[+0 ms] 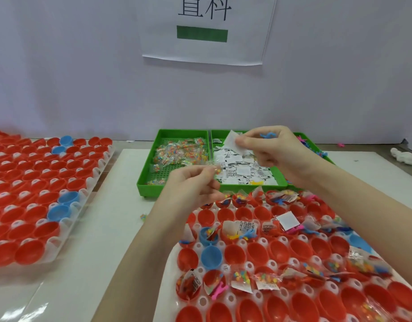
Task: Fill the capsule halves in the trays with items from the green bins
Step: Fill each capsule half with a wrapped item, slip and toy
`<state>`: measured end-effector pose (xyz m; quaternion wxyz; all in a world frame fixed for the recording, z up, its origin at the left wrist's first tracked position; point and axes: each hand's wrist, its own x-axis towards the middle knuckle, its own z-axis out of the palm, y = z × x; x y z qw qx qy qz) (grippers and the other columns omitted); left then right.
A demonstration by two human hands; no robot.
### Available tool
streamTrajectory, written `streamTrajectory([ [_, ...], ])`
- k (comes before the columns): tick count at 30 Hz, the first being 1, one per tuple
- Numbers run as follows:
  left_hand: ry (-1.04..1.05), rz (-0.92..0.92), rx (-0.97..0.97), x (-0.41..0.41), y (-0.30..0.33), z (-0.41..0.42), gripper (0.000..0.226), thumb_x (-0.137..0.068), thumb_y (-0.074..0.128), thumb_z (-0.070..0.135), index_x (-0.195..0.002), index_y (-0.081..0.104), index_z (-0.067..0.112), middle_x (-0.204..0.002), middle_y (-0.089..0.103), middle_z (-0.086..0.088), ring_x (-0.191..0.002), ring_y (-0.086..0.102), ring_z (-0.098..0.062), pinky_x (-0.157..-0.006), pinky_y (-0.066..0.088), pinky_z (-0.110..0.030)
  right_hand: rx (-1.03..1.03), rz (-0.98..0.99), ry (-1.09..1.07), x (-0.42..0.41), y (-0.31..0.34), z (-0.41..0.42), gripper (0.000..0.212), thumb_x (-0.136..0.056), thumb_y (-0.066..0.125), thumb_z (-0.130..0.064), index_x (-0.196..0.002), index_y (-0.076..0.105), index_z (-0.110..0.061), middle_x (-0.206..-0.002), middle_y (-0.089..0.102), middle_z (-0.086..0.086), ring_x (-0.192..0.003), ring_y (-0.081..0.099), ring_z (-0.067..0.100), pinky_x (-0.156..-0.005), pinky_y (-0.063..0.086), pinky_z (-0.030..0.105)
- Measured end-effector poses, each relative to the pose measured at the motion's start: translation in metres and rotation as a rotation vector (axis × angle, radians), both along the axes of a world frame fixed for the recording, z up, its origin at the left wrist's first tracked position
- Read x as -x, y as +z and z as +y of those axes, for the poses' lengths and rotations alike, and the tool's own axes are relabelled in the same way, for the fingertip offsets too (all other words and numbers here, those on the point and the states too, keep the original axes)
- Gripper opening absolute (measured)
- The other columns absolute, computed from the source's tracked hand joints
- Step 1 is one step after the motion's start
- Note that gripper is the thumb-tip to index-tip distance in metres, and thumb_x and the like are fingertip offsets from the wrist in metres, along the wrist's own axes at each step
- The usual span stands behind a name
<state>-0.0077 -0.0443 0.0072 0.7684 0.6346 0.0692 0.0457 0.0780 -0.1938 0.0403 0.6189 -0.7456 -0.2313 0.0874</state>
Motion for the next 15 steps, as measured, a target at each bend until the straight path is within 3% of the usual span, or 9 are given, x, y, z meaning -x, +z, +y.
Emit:
streamTrajectory([
  [3,-0.149,0.014,0.158,0.006,0.012,-0.014,0.022,-0.094,0.046,0.008,-0.075,0.056,0.006,-0.055,0.055,-0.002,-0.045,0.059,-0.011,-0.045,0.049,-0.016,-0.015,-0.013,0.049,0.032,0.006,-0.008,0.011,-0.067,0.069,-0.027,-0.065,0.07,-0.016,-0.042,0.037,-0.011,-0.039,0.026,0.005,-0.039,0.025,0.013],
  [7,-0.282,-0.037,0.2,0.016,0.023,-0.031,0.023,-0.089,0.05,0.024,-0.077,0.059,0.006,-0.057,0.058,-0.002,-0.047,0.061,-0.013,-0.046,0.049,-0.017,0.018,-0.241,-0.067,0.055,0.008,-0.021,0.01,-0.075,0.068,-0.024,-0.073,0.071,-0.014,-0.051,0.059,-0.001,-0.049,0.051,0.004,-0.049,0.04,0.012],
  [9,-0.287,-0.109,0.073,0.02,0.023,-0.039,0.027,-0.082,0.053,0.034,-0.082,0.063,0.01,-0.059,0.061,0.003,-0.051,0.062,-0.011,-0.05,0.049,-0.015,0.047,-0.343,-0.124,0.063,0.007,-0.027,0.016,-0.071,0.066,-0.033,-0.074,0.072,-0.018,-0.053,0.051,0.016,-0.051,0.045,0.019,-0.053,0.039,0.024],
  [10,-0.273,-0.148,0.025,0.021,0.022,-0.042,0.025,-0.083,0.053,0.033,-0.082,0.064,0.011,-0.059,0.061,0.005,-0.052,0.062,-0.009,-0.052,0.049,-0.015,0.06,-0.387,-0.148,0.067,0.006,-0.029,0.017,-0.07,0.065,-0.036,-0.075,0.072,-0.021,-0.048,0.043,0.013,-0.048,0.038,0.017,-0.051,0.036,0.025],
  [12,-0.264,-0.193,-0.01,0.024,0.022,-0.046,0.02,-0.087,0.053,0.026,-0.077,0.064,0.014,-0.058,0.062,0.005,-0.052,0.061,-0.008,-0.051,0.048,-0.014,0.083,-0.452,-0.174,0.074,0.006,-0.036,0.015,-0.07,0.062,-0.04,-0.074,0.069,-0.027,-0.044,0.034,-0.003,-0.043,0.03,0.006,-0.046,0.029,0.017],
  [15,-0.297,-0.22,-0.018,0.026,0.023,-0.049,0.023,-0.09,0.051,0.02,-0.073,0.065,0.014,-0.058,0.061,0.002,-0.051,0.059,-0.009,-0.05,0.047,-0.015,0.1,-0.436,-0.158,0.086,0.007,-0.046,0.015,-0.072,0.059,-0.04,-0.077,0.069,-0.03,-0.047,0.034,0.003,-0.04,0.03,0.004,-0.043,0.027,0.009],
])
